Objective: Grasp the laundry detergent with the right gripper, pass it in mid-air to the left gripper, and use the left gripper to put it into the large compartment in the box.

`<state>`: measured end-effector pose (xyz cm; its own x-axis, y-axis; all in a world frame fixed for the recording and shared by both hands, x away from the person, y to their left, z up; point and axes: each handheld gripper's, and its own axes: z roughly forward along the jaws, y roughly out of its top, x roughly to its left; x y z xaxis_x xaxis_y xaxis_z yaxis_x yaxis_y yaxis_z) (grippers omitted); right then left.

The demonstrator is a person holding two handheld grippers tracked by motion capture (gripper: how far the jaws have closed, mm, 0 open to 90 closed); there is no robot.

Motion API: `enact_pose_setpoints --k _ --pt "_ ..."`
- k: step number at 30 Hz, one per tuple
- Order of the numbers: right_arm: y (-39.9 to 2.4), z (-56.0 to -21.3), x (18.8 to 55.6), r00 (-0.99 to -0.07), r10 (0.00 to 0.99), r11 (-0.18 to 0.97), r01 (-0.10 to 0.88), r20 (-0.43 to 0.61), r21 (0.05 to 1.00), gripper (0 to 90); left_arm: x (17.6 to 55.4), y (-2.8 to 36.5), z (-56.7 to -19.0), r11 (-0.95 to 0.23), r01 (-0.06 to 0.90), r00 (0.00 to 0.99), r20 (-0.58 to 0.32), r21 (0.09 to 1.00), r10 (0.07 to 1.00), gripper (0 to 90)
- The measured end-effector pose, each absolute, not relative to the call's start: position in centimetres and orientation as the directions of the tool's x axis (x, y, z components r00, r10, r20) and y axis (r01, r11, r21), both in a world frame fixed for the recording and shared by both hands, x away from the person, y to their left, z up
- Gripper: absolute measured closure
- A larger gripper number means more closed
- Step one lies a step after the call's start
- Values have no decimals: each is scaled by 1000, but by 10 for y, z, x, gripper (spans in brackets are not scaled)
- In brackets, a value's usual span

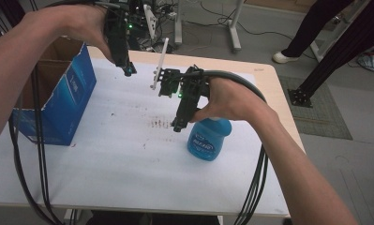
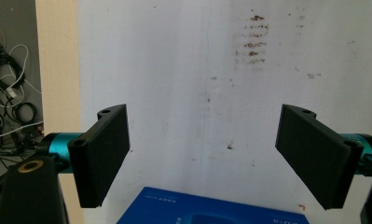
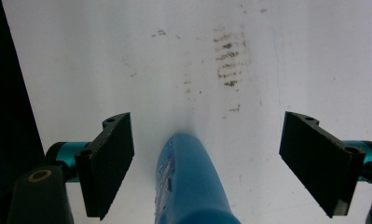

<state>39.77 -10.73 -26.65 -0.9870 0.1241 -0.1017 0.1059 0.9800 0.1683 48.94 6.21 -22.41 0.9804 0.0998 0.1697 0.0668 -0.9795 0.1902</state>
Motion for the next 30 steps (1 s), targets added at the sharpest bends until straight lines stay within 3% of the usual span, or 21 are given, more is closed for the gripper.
enact_pose_setpoints --k 7,30 --pt "-131 -262 397 -967 241 953 222 -77 205 171 490 68 -226 -976 83 980 163 203 117 176" --pt "-200 -272 376 -907 420 836 374 -30 402 171 486 79 -226 -970 94 978 162 223 132 176"
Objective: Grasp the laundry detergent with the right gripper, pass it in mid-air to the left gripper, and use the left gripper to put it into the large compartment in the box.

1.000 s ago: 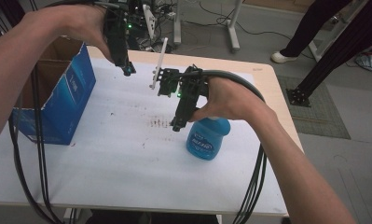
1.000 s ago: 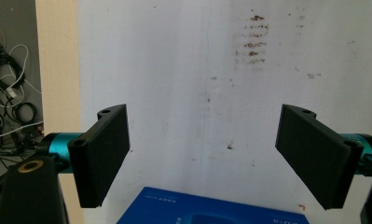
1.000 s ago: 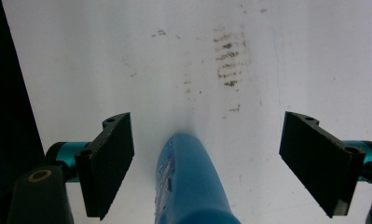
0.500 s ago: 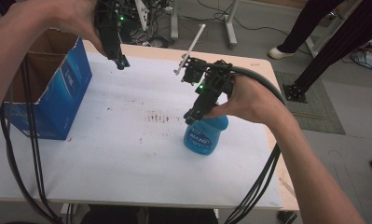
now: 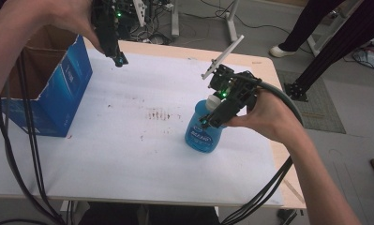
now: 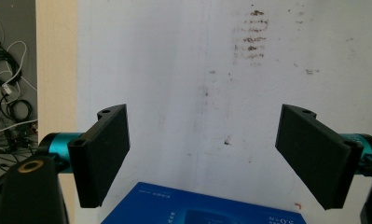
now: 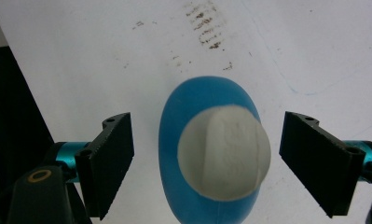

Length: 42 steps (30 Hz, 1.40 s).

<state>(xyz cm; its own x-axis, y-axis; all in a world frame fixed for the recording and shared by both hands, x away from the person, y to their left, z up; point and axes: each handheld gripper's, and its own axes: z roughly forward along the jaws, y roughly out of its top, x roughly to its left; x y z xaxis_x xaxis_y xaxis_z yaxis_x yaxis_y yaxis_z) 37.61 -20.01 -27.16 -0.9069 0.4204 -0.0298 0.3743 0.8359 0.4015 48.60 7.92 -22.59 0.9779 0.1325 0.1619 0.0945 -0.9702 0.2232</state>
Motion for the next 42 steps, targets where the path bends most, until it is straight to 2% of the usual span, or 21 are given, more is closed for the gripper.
enact_pose_setpoints --k 17,31,42 --pt "-229 -307 361 -889 458 766 399 7 505 171 488 75 -230 -972 81 981 157 220 117 176" --pt "-240 -331 354 -886 463 702 373 9 607 172 487 77 -230 -972 77 980 159 224 115 176" --pt "-244 -350 354 -877 480 673 389 29 629 172 487 77 -230 -972 76 980 161 223 113 176"
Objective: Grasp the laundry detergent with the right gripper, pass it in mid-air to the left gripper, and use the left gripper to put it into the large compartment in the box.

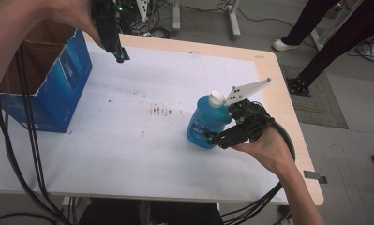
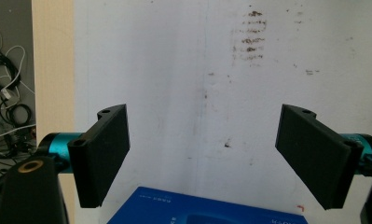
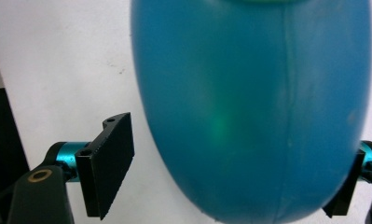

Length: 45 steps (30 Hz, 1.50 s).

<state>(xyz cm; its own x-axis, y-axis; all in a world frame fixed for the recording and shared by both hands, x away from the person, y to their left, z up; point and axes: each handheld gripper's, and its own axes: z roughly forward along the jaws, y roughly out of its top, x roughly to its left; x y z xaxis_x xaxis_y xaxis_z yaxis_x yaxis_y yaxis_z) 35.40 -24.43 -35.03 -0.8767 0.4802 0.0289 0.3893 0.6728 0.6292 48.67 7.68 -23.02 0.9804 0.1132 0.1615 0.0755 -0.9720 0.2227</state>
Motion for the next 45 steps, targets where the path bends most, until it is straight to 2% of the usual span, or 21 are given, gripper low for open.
enact_pose_setpoints --k 18,20,27,29,36,45 --pt "-244 -361 353 -877 480 637 377 38 672 174 487 77 -230 -972 70 981 161 224 108 176" --pt "-244 -361 353 -875 483 635 374 30 676 210 487 78 -230 -971 73 981 161 227 111 176" --pt "-244 -363 353 -874 484 630 374 33 680 216 487 78 -230 -971 74 981 160 227 113 176" --pt "-244 -363 353 -877 480 629 373 37 682 247 487 77 -230 -971 74 981 160 226 112 176" --pt "-244 -363 353 -874 484 623 370 32 689 265 487 77 -231 -971 75 981 155 227 112 176" --pt "-245 -363 354 -874 485 615 364 28 700 331 487 76 -231 -971 76 982 154 226 113 176"
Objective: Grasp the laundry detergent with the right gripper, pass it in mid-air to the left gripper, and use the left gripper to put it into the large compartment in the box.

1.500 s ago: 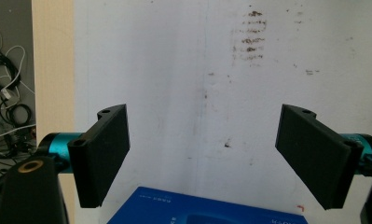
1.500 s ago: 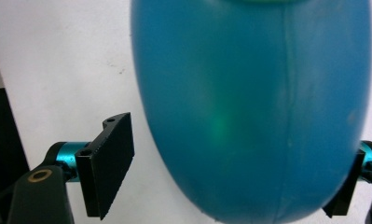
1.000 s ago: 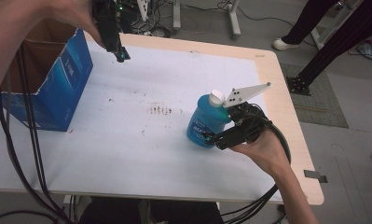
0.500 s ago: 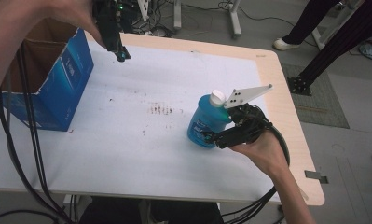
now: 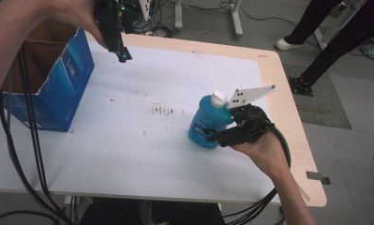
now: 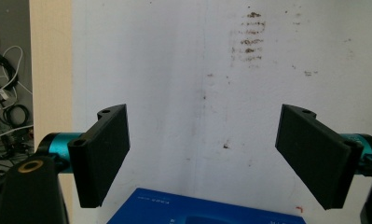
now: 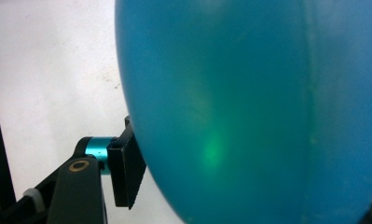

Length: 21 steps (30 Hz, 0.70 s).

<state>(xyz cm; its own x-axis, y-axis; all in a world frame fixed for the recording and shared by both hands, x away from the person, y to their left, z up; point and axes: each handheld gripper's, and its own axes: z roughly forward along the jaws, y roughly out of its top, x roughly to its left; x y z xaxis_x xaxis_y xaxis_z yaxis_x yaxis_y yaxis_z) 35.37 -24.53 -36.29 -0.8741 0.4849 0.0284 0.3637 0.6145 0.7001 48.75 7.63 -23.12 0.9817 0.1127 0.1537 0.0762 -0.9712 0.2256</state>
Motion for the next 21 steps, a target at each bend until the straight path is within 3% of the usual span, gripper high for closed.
enact_pose_setpoints --k 21 --pt "-246 -365 359 -878 475 603 365 48 710 402 487 77 -233 -971 78 982 151 226 114 176"
